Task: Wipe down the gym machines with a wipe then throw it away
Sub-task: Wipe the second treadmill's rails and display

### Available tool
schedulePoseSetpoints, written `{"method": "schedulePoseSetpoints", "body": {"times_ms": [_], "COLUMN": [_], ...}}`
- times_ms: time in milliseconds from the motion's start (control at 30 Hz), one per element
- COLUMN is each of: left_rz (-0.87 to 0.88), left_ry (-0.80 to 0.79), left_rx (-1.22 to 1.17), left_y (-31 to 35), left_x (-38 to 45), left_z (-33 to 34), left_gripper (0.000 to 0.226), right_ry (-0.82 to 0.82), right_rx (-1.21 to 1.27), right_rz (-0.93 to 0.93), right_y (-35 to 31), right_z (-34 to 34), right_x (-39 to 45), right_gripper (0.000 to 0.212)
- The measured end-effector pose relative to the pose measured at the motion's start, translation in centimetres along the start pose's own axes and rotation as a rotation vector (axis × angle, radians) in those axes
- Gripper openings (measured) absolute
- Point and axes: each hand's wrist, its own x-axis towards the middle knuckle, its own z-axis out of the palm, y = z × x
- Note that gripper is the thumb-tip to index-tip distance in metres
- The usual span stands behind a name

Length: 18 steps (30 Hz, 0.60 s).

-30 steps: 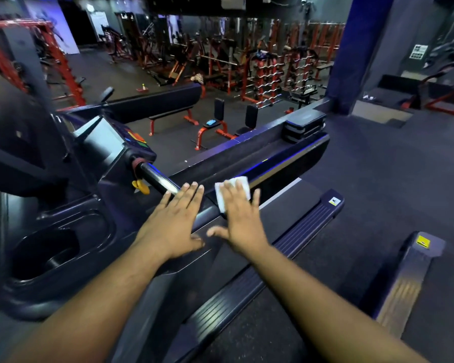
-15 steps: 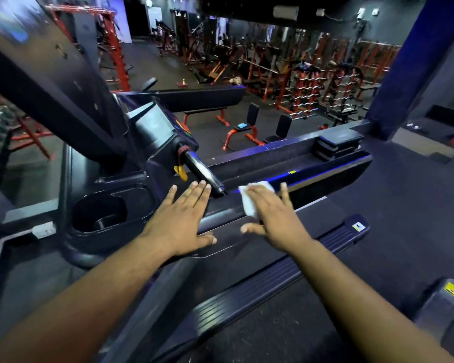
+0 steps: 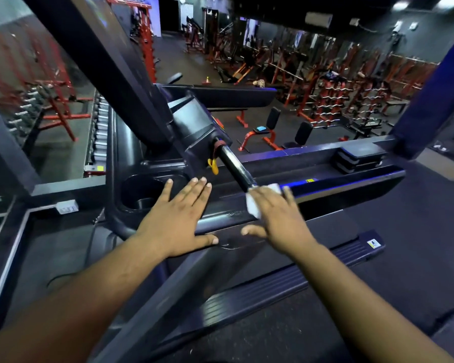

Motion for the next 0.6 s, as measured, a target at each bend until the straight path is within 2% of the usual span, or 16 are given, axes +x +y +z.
{"method": "schedulePoseSetpoints", "body": {"times_ms": [67,133,333,433,533,600], "left_rz": [-0.009,-0.012,0.004,0.005,0.009,0.011], "left_ry": [0.008,0.018,0.052,0.058,0.061,0.08], "left_rx": [0.003,0.005,-0.01,-0.022,-0.034,-0.042], "left_y": [-0.7,-1.5,-3.5,-4.2,-4.2,-4.1], "left_x": [-0.8,-1.5,-3.5,-4.2,-4.3,-4.2], "left_z": [0.0,0.1,0.5,0.5,0.6,0.7], "left_gripper": [0.117,0.116,0.116,0.118,0.118,0.118], "right_ry": [-0.04,-0.055,-0.02,-0.019,0.007,0.033], "right_rx": [-0.056,-0.021,0.081,0.101,0.078,0.024], "right_rz": [0.173,0.209,-0.057,-0.116,0.006,0.104], "right_y": [0.5,-2.0,-12.9,-11.1,-7.9,-8.1], "right_z": [0.2,0.7,2.3,1.6,1.1,1.2], "right_x": [-0.3,-0.3,-0.1,-0.1,-0.6,-0.7], "right_gripper": [0.132,0.137,0.126,0.116,0.108,0.114]}}
